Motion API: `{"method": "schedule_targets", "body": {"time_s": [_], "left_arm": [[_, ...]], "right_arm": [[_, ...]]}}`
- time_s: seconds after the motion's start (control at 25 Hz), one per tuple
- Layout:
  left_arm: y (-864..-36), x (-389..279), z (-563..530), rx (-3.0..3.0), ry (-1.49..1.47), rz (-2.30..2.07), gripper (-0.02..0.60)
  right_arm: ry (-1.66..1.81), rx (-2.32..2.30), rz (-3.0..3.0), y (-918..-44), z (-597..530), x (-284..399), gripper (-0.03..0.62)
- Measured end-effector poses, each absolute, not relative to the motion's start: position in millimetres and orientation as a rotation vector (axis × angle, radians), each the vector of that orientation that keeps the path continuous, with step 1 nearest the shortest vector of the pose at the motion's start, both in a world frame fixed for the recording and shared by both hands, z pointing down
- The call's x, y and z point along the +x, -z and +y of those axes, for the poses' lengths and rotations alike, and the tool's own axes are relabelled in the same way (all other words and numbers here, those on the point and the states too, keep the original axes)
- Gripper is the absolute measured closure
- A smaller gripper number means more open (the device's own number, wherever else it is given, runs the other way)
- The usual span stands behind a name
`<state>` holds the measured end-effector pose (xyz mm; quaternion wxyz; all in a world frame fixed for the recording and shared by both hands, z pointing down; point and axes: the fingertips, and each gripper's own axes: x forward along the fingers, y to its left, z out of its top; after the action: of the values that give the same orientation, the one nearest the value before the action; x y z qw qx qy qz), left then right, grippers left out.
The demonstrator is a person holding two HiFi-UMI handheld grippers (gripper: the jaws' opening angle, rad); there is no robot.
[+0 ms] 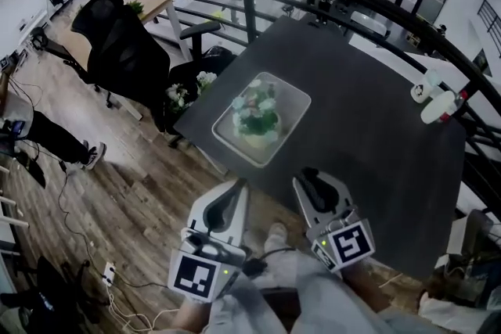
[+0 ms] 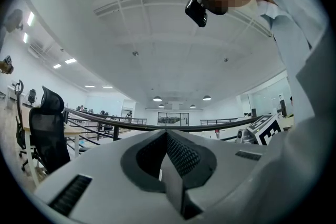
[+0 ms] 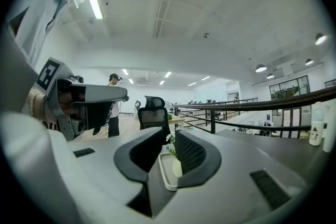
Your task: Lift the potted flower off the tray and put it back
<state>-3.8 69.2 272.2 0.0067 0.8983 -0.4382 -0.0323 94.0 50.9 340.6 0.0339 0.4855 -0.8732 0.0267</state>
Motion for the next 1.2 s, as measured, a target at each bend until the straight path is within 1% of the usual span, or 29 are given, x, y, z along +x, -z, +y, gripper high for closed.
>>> {"method": "schedule_targets", "body": {"time_s": [0.04,0.16,0.2,0.32,0.44,0.52,0.72,0.76,0.96,1.2], "left_arm": [[-272,-2,63,2.804,0.098,-1.383,0.581],[-274,2,45,2.781,0.086,-1.42,0.582],[-275,3,40,2.772,0.082,-1.431,0.581],[-277,4,25,2.753,0.071,-1.464,0.581],[-281,4,12,2.732,0.063,-1.498,0.581],[-283,4,5,2.718,0.059,-1.521,0.581],[-286,5,-8,2.69,0.018,-1.565,0.581],[-286,4,-10,2.684,0.021,-1.571,0.581],[-292,0,-15,2.66,-0.009,-1.593,0.581],[-299,-10,-22,2.639,-0.033,-1.601,0.581]], "right_arm": [[-0.082,1.465,-2.689,-344,44,94,0.511],[-0.088,1.385,-2.691,-355,26,95,0.509],[-0.093,1.365,-2.696,-358,21,95,0.475],[-0.115,1.328,-2.706,-366,6,96,0.473],[-0.148,1.296,-2.702,-377,-8,97,0.432],[-0.17,1.28,-2.695,-385,-15,99,0.391],[-0.198,1.264,-2.673,-400,-30,102,0.365],[-0.211,1.264,-2.672,-403,-32,102,0.351],[-0.228,1.24,-2.657,-421,-42,96,0.319],[-0.174,1.201,-2.613,-442,-50,81,0.314]]}}
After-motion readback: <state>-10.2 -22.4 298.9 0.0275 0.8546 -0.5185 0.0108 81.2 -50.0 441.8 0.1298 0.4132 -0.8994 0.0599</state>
